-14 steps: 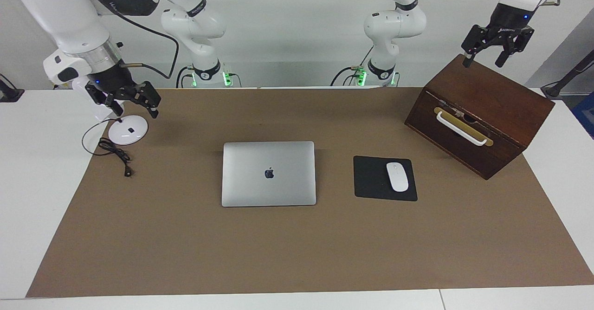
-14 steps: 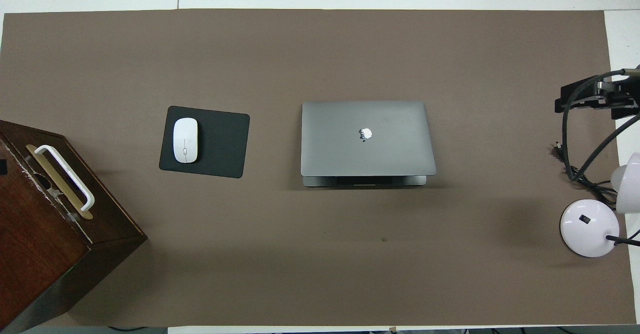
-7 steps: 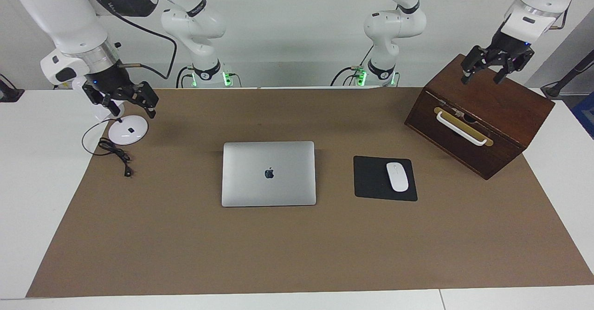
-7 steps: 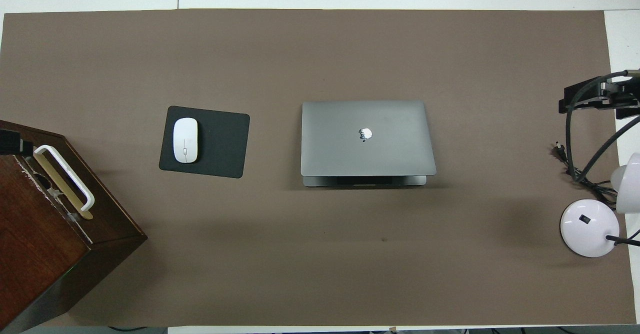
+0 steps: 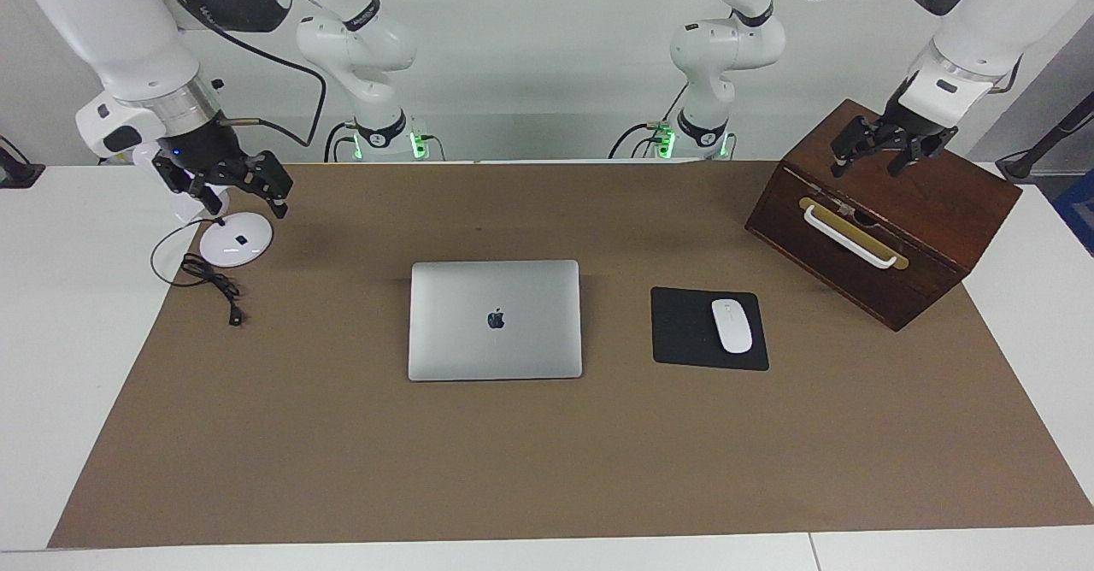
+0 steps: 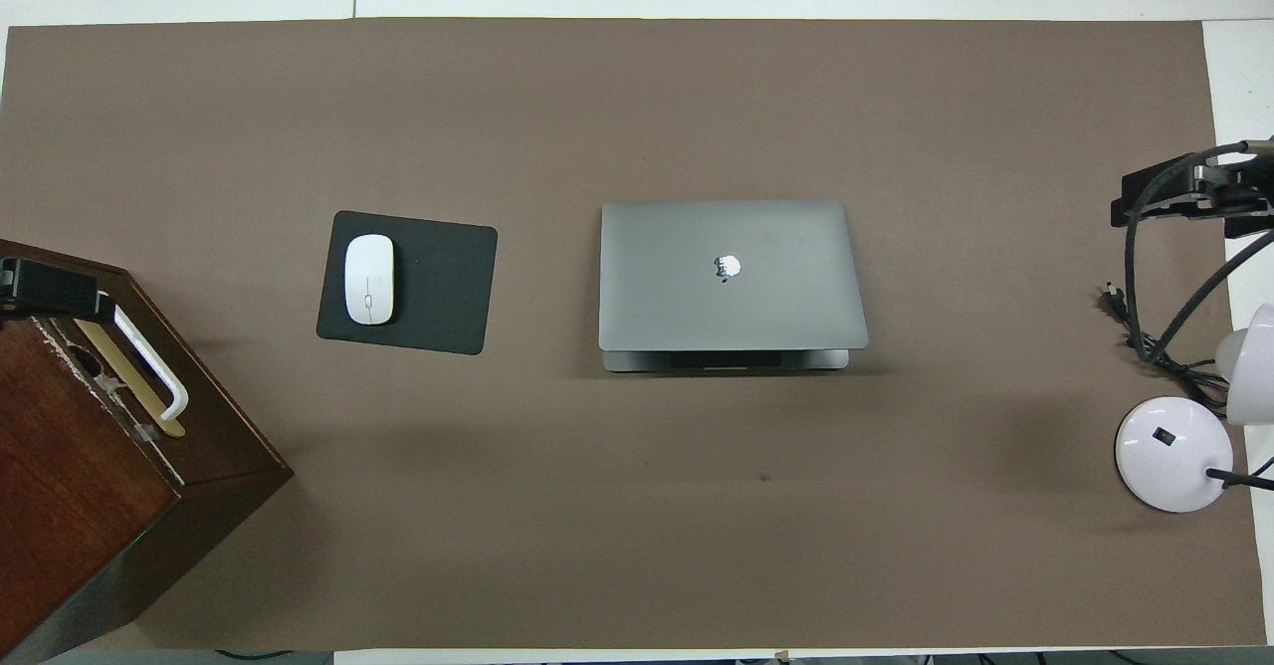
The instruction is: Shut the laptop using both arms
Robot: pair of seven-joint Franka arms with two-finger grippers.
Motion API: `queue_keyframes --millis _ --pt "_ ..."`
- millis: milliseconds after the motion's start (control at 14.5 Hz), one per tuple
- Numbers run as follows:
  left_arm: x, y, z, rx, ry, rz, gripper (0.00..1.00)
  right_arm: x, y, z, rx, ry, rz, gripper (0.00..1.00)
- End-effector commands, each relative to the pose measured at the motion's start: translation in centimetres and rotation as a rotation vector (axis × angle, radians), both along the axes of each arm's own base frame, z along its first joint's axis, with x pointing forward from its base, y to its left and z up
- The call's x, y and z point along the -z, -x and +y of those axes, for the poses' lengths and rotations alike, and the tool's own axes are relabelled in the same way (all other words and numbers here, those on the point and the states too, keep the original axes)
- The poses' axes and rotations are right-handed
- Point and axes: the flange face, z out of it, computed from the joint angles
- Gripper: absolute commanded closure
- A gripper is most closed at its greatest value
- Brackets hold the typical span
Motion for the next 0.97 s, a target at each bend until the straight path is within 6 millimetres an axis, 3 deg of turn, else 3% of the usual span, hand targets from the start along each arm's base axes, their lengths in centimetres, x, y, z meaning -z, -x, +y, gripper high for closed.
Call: queue_keyframes --millis 0,898 --pt "-0.15 0.26 -0.18 -0.036 -0.024 -0.026 0.00 0.08 0.69 -0.39 -0.020 0.017 -0.006 0.00" --pt "-0.05 0.27 -0.27 -0.025 -0.024 -0.028 0.00 0.20 0.73 -0.38 -0.019 0.017 -0.004 0.00"
